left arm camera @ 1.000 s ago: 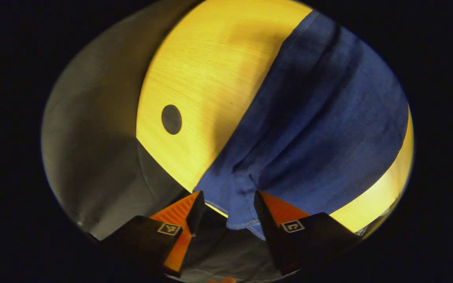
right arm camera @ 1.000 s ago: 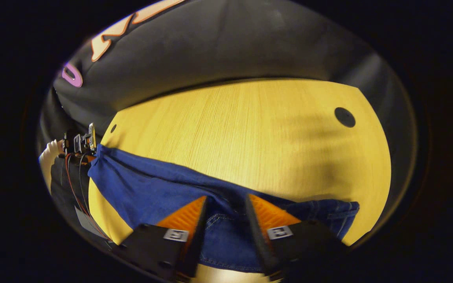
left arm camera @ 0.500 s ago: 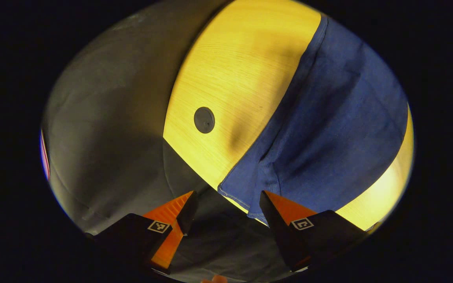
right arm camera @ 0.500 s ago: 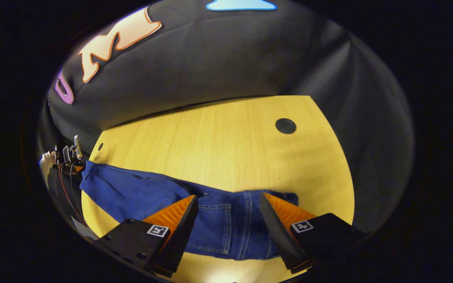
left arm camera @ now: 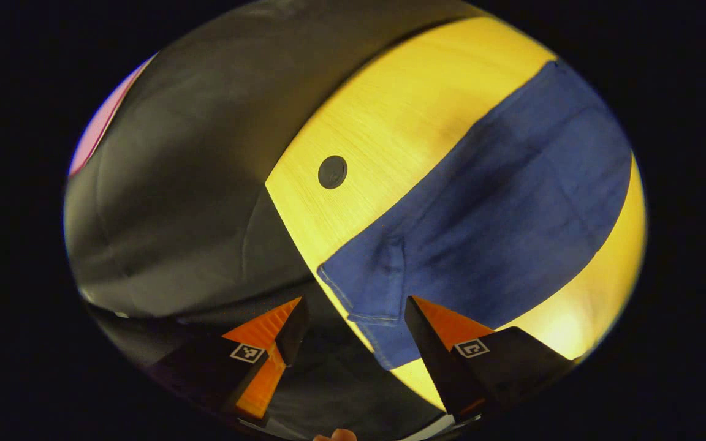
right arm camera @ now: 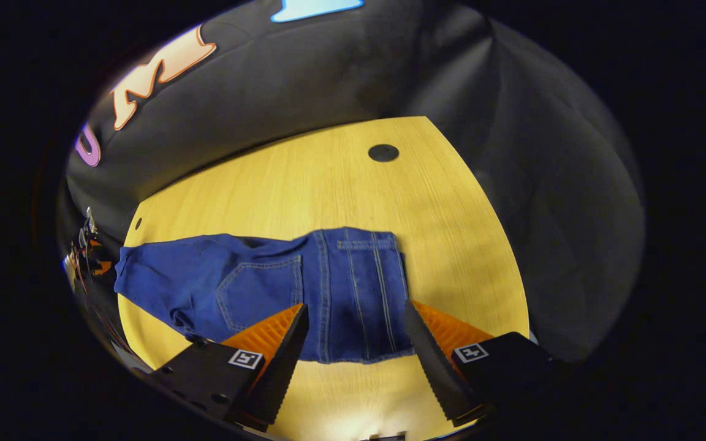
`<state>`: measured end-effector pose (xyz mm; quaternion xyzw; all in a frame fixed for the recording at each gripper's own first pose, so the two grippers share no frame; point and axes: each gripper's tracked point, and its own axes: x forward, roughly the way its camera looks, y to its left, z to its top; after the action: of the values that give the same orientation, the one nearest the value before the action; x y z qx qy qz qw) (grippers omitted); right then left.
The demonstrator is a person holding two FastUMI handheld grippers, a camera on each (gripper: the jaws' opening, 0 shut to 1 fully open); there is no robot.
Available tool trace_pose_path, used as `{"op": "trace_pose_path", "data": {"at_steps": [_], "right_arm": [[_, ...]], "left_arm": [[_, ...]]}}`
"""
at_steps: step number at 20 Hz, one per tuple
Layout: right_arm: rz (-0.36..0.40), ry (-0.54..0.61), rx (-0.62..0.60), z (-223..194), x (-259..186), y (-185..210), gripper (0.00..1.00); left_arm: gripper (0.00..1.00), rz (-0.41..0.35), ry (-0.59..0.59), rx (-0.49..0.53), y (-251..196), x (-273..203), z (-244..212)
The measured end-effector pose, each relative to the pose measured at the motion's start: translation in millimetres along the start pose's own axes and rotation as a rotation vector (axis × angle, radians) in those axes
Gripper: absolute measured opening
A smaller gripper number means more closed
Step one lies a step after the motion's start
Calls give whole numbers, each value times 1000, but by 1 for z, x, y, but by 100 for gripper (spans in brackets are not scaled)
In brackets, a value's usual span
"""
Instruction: Grasp the waist and the cuffs of the jeans and fold them to make the two legs overlap; first hold the waist and fold one-third of the jeans toward the cuffs, then hold the cuffs and fold the remaining one-third in the same direction to finish folding.
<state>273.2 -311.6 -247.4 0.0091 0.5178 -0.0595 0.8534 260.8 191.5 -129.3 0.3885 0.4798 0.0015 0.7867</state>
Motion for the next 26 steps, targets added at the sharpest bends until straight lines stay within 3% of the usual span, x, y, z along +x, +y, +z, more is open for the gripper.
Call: {"op": "trace_pose_path", "data": {"at_steps": [3, 6, 11, 15, 19, 20, 23, 26], "right_arm": [[-8, 21, 2, -13, 4, -11, 97], [-4, 46, 5, -25, 8, -16, 97], [3, 76, 4, -36, 25, -22, 97], [17, 97, 15, -41, 34, -24, 98], [20, 101, 11, -44, 38, -24, 98], [19, 103, 7, -46, 39, -25, 89], [27, 93, 22, -47, 40, -23, 91], [51, 97, 87, -51, 43, -16, 59]], "left_arm": [[96, -85, -81, -247, -36, -2, -12], [96, -70, -157, -436, -47, 3, -23], [96, -29, -259, -576, -54, 7, -29], [96, -80, -337, -724, -61, 17, -27], [96, -47, -342, -756, -56, 14, -30], [96, -40, -343, -754, -58, 15, -29], [96, -29, -345, -779, -57, 19, -26], [96, -37, -371, -856, -50, 13, -22]]}}
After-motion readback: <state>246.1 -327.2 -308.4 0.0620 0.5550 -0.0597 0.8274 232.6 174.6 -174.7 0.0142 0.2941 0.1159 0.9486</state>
